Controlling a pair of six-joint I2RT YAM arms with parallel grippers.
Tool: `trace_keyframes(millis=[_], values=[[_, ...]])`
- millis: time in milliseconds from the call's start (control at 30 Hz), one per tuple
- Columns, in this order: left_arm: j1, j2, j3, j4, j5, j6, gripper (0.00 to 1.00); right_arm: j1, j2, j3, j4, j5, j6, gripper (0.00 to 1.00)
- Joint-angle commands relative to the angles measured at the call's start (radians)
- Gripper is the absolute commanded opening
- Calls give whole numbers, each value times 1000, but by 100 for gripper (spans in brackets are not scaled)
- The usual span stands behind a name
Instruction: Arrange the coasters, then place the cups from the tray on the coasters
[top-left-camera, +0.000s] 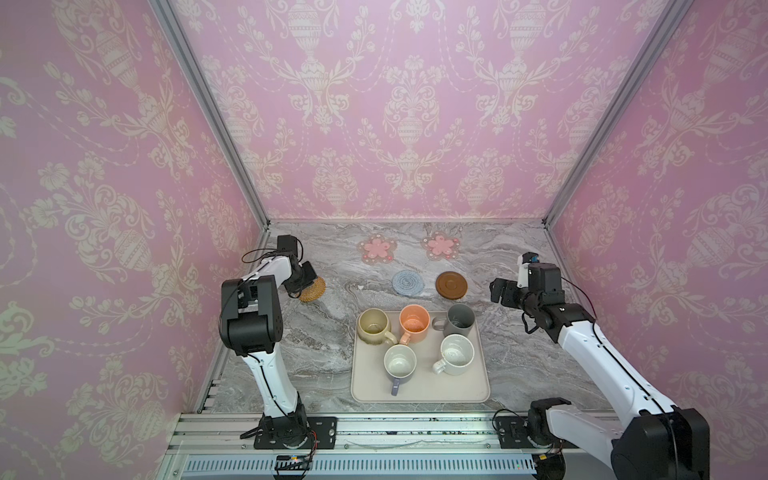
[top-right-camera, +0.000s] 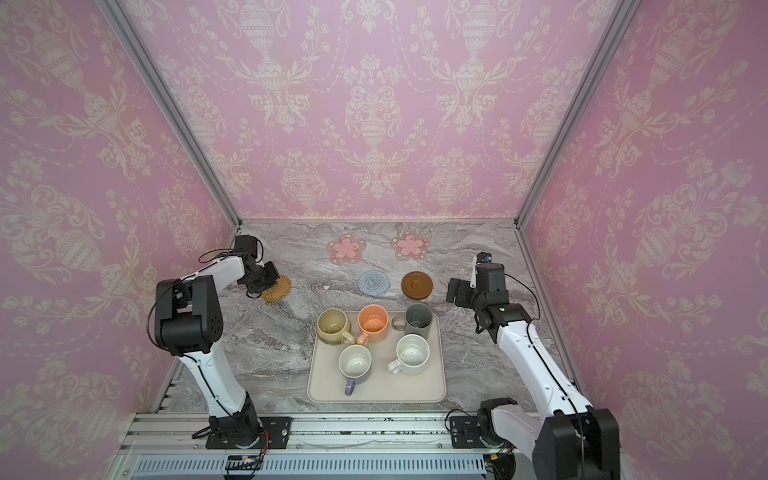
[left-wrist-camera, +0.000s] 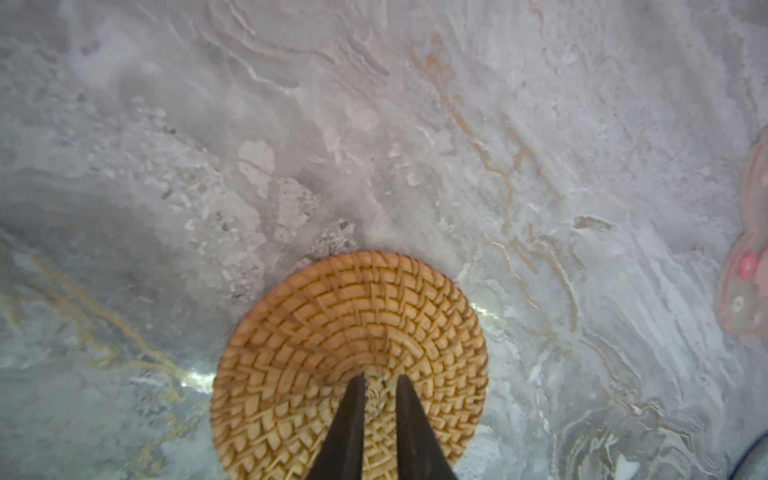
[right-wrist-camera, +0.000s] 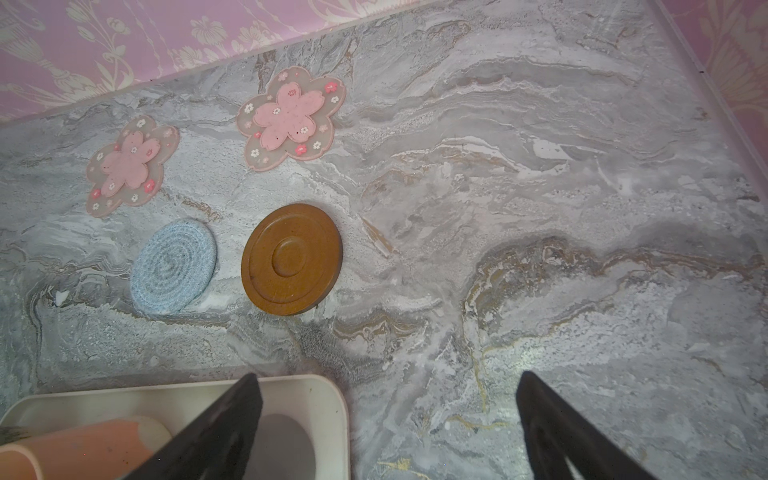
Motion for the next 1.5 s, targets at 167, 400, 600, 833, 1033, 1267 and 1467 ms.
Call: trace_keyframes(millis=[167, 400, 600, 833, 1033, 1267, 1467], values=[[-68, -123, 61, -39, 95, -5, 21, 20, 44, 38, 15, -21, 37, 96], [-122, -188, 56, -74, 106, 0, 22, 63, 151, 103, 23, -28, 40, 87], [-137, -246, 21, -98, 135, 11, 22, 95, 335, 251, -34, -94, 48, 74], [-140, -321, -54, -100, 107, 36, 24, 142, 558, 439, -90, -104, 79, 52], [-139, -307, -89, -119, 90, 52, 24, 193, 706, 528, -79, -105, 97, 34], [-141, -305, -129, -93, 105, 41, 24, 219, 837, 606, -112, -74, 112, 20], [-140, -296, -128, -87, 95, 46, 24, 224, 910, 651, -142, -62, 126, 16]])
